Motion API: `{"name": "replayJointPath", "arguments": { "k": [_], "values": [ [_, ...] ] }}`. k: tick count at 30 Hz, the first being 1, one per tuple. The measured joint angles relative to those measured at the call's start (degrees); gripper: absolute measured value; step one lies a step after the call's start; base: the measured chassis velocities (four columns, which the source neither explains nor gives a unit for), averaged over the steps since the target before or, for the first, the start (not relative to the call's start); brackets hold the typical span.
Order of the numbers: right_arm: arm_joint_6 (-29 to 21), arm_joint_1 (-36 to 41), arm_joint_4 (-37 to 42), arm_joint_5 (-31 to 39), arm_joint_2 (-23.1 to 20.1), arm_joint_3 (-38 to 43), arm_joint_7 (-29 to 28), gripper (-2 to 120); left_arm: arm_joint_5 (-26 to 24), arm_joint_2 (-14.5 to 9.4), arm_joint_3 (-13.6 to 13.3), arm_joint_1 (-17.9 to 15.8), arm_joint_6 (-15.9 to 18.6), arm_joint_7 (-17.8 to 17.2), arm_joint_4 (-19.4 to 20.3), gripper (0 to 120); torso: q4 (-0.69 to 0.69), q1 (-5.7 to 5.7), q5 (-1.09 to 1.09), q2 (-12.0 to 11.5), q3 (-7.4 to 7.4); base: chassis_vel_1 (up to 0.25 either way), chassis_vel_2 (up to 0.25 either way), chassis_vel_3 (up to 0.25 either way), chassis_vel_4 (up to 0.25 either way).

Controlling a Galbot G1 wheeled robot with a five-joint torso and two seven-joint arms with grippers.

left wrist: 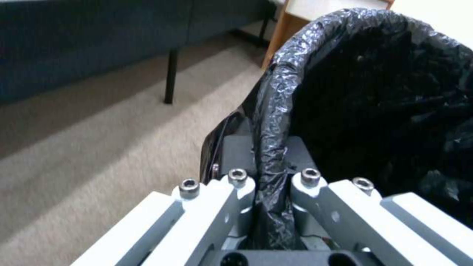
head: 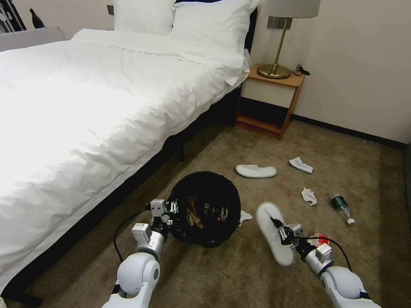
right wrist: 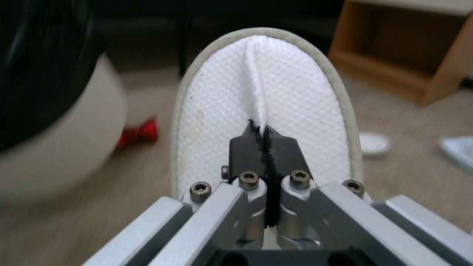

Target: Pick up the trash bin, then pick up the garbage on the floor and place it into the trash bin.

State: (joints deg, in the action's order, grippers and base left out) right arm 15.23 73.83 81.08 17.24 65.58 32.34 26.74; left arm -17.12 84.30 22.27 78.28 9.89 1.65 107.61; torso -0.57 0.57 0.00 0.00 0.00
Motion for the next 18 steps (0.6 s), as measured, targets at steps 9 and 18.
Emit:
{"name": "replayJointPath", "arguments": {
  "k": [9,18],
  "values": [
    [-0.51,-2.67,11.04,4.78,1.11,0.33,-8.11,0,-0.82,0.23,-1.07,0.68,3.23,-0.39,-1.61,3,0.00,0.00,0.00,0.00,0.00,0.000,0.000,0.000,0.000],
    [-2.12,-2.96,22.55,6.52,1.40,-1.03,-12.76,0,-1.39,0.17,-2.14,0.79,4.95,-0.57,-3.44,3,0.01,0.00,0.00,0.00,0.00,0.000,0.000,0.000,0.000]
  ]
}}
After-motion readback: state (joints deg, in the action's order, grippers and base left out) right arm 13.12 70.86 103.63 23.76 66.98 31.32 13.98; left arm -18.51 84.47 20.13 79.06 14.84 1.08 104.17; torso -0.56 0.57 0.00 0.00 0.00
